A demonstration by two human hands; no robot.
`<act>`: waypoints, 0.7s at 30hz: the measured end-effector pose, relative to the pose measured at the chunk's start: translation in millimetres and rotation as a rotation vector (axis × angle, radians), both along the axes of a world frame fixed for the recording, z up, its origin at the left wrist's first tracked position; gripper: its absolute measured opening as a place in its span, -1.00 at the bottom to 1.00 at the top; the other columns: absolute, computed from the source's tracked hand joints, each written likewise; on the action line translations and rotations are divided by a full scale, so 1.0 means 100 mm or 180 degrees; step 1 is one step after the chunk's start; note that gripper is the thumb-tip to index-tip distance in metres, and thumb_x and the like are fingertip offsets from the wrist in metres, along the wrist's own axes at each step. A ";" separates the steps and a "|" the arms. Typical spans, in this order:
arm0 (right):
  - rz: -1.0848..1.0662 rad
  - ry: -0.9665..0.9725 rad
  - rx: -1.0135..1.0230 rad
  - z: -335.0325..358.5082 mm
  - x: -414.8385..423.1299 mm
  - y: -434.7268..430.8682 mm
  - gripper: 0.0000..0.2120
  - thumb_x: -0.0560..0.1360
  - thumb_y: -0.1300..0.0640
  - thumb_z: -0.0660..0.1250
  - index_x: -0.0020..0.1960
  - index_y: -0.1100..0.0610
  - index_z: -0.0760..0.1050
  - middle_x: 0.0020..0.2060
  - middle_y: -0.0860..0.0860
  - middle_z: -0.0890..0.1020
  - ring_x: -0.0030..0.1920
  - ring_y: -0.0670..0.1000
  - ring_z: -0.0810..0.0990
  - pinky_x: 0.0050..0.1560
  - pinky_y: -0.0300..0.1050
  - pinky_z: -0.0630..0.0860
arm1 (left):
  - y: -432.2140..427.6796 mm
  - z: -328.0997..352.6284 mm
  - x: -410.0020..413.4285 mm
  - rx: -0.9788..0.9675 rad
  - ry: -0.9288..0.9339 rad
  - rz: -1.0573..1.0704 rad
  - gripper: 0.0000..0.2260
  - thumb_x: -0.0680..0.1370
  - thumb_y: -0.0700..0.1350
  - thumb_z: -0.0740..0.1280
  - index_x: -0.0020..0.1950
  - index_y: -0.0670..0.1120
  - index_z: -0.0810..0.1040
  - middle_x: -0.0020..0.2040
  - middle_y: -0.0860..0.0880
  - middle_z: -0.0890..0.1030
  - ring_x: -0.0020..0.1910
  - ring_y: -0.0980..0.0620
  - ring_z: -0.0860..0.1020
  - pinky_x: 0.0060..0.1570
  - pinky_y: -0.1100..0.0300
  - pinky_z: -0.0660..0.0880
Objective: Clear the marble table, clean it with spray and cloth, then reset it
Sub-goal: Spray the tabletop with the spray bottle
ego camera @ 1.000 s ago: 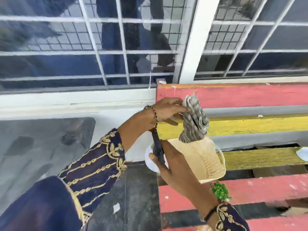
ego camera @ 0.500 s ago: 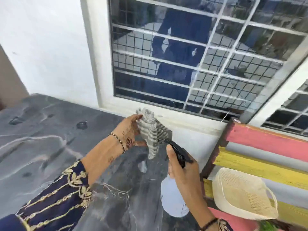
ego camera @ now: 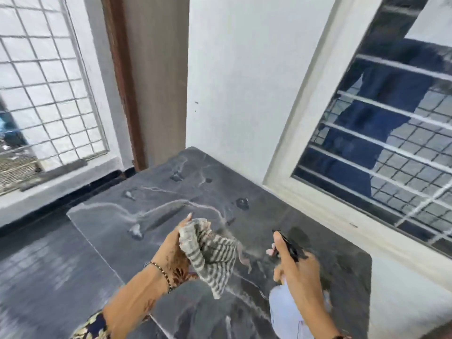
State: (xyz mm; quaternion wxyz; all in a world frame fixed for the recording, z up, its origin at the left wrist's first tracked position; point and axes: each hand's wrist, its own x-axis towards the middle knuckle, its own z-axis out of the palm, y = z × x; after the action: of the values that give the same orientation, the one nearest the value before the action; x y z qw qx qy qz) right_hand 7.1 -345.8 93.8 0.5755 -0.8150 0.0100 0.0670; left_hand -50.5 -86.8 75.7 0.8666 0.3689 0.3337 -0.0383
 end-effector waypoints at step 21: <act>0.0393 -0.0209 -0.0836 -0.52 2.65 2.73 -0.37 0.54 -0.30 0.28 -0.39 0.22 0.60 -0.50 0.05 0.66 -0.51 0.12 0.63 -0.39 0.11 0.66 | 1.52 -0.32 0.77 -0.0062 0.0515 0.0157 -0.81 0.43 -0.23 0.26 -0.07 -0.26 0.63 0.00 -0.28 0.66 -0.14 -0.20 0.65 -0.10 0.02 0.59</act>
State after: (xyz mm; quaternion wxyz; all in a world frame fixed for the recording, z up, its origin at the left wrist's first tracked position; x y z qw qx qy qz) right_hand 272.2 -73.1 41.5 0.4587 -0.8841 -0.0503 0.0738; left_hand 26.6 64.8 43.8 0.8411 0.3478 0.4112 -0.0499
